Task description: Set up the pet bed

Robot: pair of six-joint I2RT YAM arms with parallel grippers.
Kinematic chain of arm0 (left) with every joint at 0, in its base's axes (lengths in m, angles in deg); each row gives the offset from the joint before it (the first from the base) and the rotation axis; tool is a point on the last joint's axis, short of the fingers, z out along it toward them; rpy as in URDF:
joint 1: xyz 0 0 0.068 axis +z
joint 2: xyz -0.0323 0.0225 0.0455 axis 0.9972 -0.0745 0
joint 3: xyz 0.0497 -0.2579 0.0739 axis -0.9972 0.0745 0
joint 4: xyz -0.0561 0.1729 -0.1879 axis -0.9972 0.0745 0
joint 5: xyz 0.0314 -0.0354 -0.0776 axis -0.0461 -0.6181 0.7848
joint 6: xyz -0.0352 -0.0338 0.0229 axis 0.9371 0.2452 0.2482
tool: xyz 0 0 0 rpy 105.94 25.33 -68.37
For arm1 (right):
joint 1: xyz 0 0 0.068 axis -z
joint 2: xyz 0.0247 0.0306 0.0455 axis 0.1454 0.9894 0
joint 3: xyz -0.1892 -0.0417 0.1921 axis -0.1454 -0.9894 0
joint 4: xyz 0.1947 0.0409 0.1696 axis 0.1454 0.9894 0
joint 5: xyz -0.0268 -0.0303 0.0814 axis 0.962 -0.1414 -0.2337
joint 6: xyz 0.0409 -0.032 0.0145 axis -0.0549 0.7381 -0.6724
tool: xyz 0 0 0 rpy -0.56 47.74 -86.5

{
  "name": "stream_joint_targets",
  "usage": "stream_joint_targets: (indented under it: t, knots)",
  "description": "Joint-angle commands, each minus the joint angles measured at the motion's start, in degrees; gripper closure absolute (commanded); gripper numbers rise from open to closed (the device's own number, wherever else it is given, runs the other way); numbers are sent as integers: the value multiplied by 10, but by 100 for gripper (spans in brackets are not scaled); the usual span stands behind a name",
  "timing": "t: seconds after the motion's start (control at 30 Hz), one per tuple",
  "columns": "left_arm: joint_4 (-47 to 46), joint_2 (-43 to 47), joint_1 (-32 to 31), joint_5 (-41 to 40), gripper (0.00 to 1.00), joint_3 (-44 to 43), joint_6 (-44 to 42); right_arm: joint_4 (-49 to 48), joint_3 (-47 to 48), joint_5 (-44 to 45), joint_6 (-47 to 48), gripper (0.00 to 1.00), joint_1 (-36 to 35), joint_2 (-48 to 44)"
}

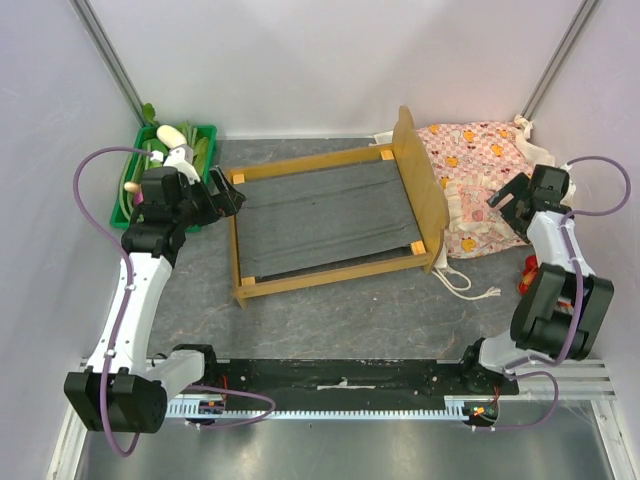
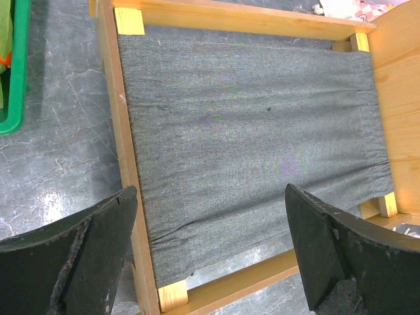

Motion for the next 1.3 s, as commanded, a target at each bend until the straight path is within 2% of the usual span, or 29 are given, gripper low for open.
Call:
stream_joint_targets:
  t: [0.0,0.07,0.13,0.17,0.23,0.27,0.3,0.37,0.4,0.6,0.73,0.8,0.83,0.87,0.93,0.97,1.0,1.03,1.07,1.13,1.17,1.27]
  knots:
    - [-2,14,2,12,0,3,-25,-81,17,-4,-70,4,-1,58]
    - [-3,17,2,13,0,9,-27,-87,37,4,-81,6,-1,90]
    - [-1,22,2,8,0,13,-29,-90,60,0,-71,14,-3,124]
    - [0,25,2,1,0,16,-30,-92,64,-7,-72,26,-2,131]
    - [1,28,2,-5,0,19,-33,-109,65,-17,-65,39,-3,136]
    - [1,29,2,-10,0,19,-34,-111,64,-23,-59,55,-3,132]
    - [7,29,2,-15,0,18,-37,-118,59,-35,-36,77,-3,90]
    - [9,29,3,-21,0,17,-42,-119,62,-52,-27,90,-3,65]
    - [10,29,3,-25,0,16,-42,-113,68,-54,-21,100,-3,42]
    - [12,31,4,-44,0,9,-50,-88,148,-105,17,100,-2,-26]
    - [17,43,4,-65,0,3,-45,-97,235,-241,30,100,-14,-27]
    - [17,57,5,-86,0,1,-41,-76,281,-286,51,100,-60,-16]
    - [18,63,5,-96,0,-2,-32,-52,322,-286,65,100,-85,-15]
    - [14,80,5,-105,0,-1,-27,-44,337,-276,93,100,-143,-14]
    - [9,97,5,-137,0,-9,-14,-38,366,-273,117,100,-200,-10]
    - [11,107,5,-145,0,-15,-12,-36,373,-271,123,100,-273,-6]
    - [14,124,5,-155,0,-25,-8,-34,378,-270,142,100,-306,6]
    - [16,136,5,-159,0,-44,-5,-20,388,-261,156,100,-340,17]
    - [17,146,5,-163,0,-54,-3,-6,397,-243,171,100,-406,28]
    - [16,178,5,-170,0,-86,3,24,416,-200,212,100,-468,72]
    - [15,187,5,-170,1,-96,3,23,416,-198,216,100,-521,86]
    - [24,211,5,-158,0,-133,7,-17,402,-193,210,100,-607,136]
